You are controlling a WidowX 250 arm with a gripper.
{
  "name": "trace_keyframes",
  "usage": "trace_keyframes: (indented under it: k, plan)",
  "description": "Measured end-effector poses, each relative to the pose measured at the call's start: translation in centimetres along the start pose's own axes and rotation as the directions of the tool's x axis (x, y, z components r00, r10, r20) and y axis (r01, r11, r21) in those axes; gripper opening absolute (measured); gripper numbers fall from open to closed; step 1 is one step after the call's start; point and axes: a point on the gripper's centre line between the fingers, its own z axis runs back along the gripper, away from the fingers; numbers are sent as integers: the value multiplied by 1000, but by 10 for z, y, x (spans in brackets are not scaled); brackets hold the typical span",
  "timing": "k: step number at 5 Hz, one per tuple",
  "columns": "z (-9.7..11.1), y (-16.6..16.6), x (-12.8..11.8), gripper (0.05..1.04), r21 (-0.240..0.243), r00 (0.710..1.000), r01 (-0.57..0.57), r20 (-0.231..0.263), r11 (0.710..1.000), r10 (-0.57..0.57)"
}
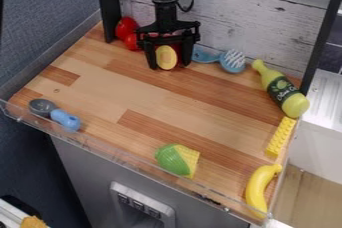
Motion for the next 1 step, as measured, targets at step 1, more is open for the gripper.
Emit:
trace_keyframes:
  k: [1]
  plan:
    - [-1,-1,-1,910,-7,994,-107,-1,994,107]
